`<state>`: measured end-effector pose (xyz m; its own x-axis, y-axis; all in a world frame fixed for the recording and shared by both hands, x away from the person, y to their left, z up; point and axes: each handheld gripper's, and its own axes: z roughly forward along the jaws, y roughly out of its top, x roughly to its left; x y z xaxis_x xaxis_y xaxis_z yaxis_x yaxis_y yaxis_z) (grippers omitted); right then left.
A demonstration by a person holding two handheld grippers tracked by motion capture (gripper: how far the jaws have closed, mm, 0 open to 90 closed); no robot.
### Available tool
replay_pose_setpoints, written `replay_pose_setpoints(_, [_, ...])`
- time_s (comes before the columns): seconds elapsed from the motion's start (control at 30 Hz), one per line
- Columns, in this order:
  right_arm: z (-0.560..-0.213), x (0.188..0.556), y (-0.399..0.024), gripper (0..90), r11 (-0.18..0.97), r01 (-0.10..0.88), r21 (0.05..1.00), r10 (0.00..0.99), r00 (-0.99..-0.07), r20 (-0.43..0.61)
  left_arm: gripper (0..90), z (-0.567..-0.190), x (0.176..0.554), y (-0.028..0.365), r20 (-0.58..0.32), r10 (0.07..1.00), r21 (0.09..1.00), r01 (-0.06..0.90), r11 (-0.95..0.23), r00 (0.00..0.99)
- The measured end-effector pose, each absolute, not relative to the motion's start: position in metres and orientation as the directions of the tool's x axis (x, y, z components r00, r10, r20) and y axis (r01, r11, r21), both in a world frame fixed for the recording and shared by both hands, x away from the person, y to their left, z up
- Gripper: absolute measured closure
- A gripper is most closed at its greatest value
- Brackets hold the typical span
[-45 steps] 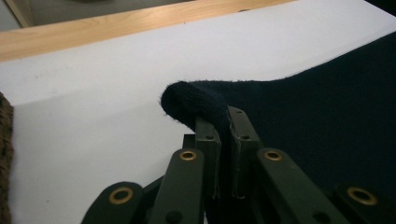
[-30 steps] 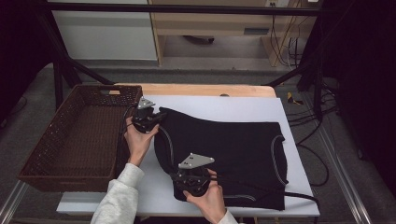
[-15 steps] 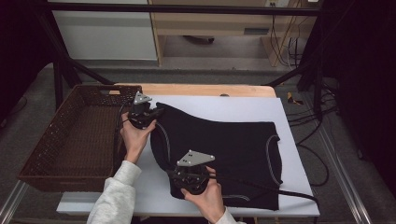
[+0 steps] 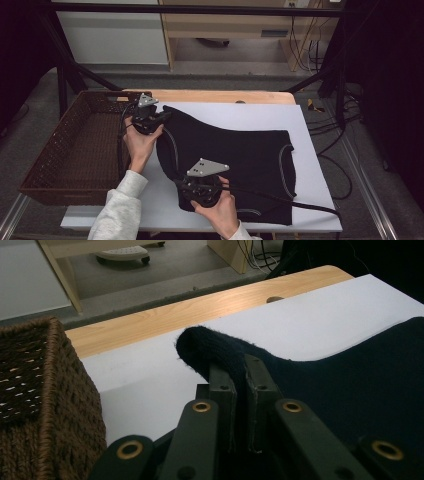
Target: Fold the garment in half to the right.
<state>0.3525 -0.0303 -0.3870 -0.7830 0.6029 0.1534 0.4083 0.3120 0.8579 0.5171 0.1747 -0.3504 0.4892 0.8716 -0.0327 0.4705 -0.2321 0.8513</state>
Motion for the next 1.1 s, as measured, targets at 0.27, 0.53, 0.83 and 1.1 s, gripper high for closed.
replay_pose_setpoints(0.27, [-0.38, 0.352, -0.026, 77.7, 0.305, 0.39, 0.869, 0.591, -0.793, 0.148, 84.6, -0.335, 0.513, 0.179, -0.017, 0.878, 0.853, 0.466, -0.237, 0.479])
replay_pose_setpoints(0.53, [-0.372, 0.351, -0.02, 77.7, 0.303, 0.367, 0.879, 0.579, -0.804, 0.137, 84.6, -0.323, 0.51, 0.188, -0.013, 0.884, 0.855, 0.464, -0.232, 0.467])
replay_pose_setpoints(0.83, [-0.372, 0.352, -0.009, 77.6, 0.308, 0.36, 0.881, 0.564, -0.814, 0.136, 84.6, -0.324, 0.509, 0.203, -0.01, 0.896, 0.847, 0.48, -0.228, 0.444])
replay_pose_setpoints(1.1, [-0.371, 0.353, 0.002, 77.7, 0.302, 0.357, 0.884, 0.555, -0.82, 0.141, 84.6, -0.318, 0.507, 0.213, 0.005, 0.903, 0.854, 0.469, -0.228, 0.43])
